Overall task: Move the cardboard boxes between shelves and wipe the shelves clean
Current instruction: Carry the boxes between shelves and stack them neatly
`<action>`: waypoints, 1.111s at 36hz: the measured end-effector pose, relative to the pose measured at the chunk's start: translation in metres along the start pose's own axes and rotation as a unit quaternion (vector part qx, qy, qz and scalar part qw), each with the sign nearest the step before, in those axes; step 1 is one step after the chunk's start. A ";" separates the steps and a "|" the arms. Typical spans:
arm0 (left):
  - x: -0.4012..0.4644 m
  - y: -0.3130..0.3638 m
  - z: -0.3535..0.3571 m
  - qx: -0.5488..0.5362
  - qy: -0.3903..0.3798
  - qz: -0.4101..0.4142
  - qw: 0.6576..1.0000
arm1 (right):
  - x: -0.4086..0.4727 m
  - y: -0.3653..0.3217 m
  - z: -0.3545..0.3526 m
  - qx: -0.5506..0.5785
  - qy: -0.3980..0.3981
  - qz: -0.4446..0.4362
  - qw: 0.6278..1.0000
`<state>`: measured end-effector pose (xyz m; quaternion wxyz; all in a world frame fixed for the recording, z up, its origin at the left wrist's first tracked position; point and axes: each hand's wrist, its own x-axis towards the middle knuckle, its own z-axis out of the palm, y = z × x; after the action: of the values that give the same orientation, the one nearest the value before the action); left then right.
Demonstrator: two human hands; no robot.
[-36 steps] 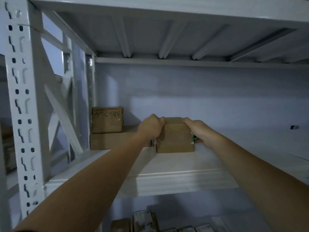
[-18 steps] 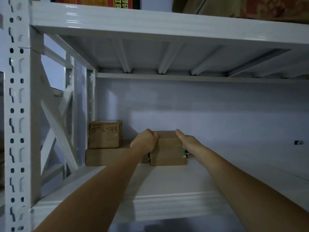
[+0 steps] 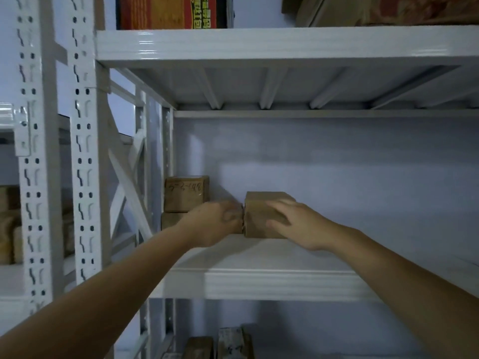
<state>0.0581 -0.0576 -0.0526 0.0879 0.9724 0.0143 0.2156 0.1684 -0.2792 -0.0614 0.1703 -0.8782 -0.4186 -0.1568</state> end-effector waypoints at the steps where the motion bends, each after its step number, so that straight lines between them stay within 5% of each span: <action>1: -0.012 0.000 0.001 -0.001 -0.001 -0.005 1.000 | -0.004 -0.010 0.005 0.006 -0.018 -0.012 1.000; 8: -0.089 -0.008 0.002 0.074 -0.029 -0.030 0.996 | -0.026 -0.079 0.036 0.041 -0.099 -0.116 0.987; 23: -0.262 -0.084 -0.075 0.149 -0.017 -0.169 0.974 | -0.028 -0.237 0.077 0.053 -0.124 -0.223 0.965; 40: -0.502 -0.247 -0.195 0.201 -0.009 -0.288 0.936 | -0.043 -0.530 0.158 0.059 -0.151 -0.282 0.946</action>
<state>-0.4767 0.1847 -0.1314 -0.0511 0.9261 0.3357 0.1647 -0.2543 0.0724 -0.1312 0.1055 -0.7259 -0.6785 -0.0388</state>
